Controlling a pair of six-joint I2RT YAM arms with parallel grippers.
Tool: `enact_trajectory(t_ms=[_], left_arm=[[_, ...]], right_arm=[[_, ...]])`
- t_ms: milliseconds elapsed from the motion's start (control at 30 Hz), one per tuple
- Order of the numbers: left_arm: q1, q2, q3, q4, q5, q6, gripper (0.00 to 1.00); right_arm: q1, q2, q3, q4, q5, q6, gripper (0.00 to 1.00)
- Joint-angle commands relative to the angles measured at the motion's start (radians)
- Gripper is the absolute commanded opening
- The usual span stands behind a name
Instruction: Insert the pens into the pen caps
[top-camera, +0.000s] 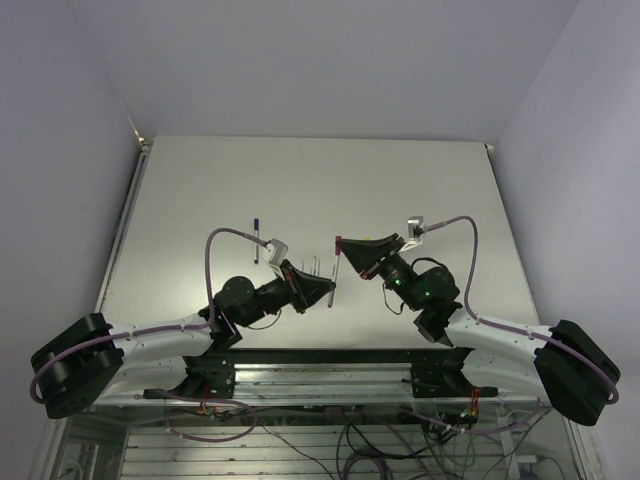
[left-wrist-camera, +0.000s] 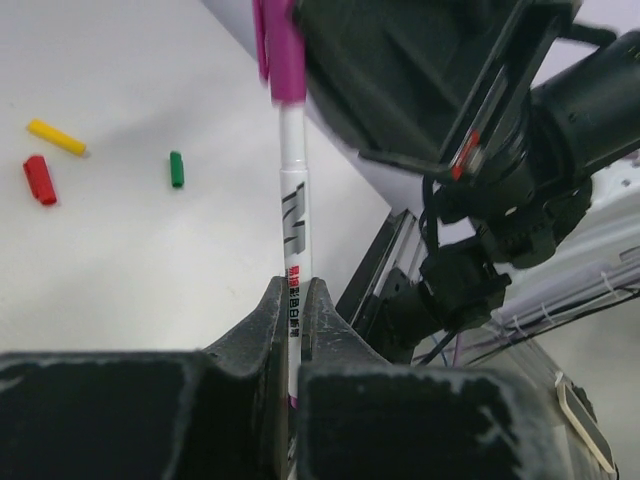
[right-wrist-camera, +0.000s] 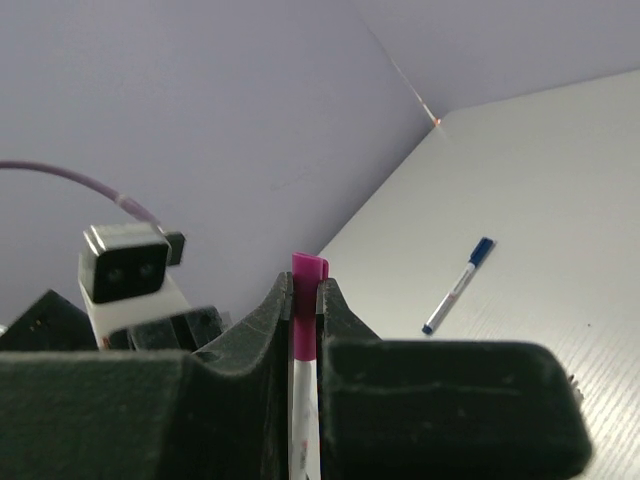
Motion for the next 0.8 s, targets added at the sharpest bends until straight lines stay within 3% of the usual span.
enact_trajectory(t_ms=[0, 333, 767], left_arm=[[0.005, -0.006, 0.01, 0.18, -0.006, -0.005, 0.07], [0.005, -0.01, -0.006, 0.194, -0.066, -0.005, 0.07], [0.005, 0.029, 0.002, 0.353, -0.204, 0.019, 0.07]], right_arm=[[0.017, 0.001, 0.027, -0.09, -0.034, -0.053, 0.0], [0.019, 0.0, 0.04, -0.103, -0.058, -0.045, 0.0], [0.025, 0.115, 0.026, -0.092, -0.193, 0.012, 0.0]])
